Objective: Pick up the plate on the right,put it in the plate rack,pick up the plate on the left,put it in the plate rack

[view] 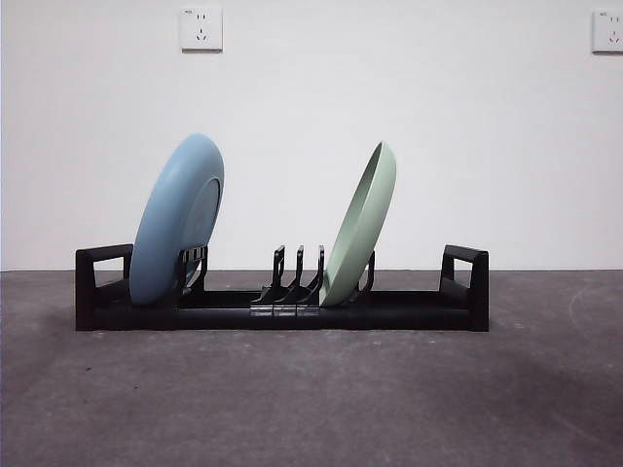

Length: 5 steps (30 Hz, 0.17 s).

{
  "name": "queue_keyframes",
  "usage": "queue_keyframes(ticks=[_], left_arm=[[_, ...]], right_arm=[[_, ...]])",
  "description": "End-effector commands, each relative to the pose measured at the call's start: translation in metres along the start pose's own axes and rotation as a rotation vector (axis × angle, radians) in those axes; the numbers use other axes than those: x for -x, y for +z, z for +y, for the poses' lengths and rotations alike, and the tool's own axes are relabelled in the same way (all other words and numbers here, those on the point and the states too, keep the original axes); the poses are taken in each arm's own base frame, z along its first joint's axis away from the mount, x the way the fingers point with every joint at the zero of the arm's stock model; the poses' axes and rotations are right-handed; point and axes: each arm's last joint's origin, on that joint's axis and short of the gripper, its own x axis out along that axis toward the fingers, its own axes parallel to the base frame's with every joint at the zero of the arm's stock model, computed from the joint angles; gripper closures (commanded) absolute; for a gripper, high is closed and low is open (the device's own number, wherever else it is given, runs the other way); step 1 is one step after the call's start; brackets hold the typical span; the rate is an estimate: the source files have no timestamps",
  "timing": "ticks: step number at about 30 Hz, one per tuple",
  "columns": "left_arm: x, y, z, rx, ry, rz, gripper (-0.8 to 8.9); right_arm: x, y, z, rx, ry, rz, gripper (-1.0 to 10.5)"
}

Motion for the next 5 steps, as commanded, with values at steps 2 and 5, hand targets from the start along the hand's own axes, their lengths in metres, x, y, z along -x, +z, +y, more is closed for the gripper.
queue_keyframes(ticks=[2, 5], left_arm=[[-0.0015, -0.0044, 0.0, 0.007, -0.003, 0.009, 8.16], [-0.0015, -0.0044, 0.0, 0.007, -0.003, 0.009, 8.16]], right_arm=[[-0.001, -0.0046, -0.0005, -0.011, -0.004, 0.023, 9.4], [-0.001, -0.0046, -0.0005, -0.011, -0.004, 0.023, 9.5]])
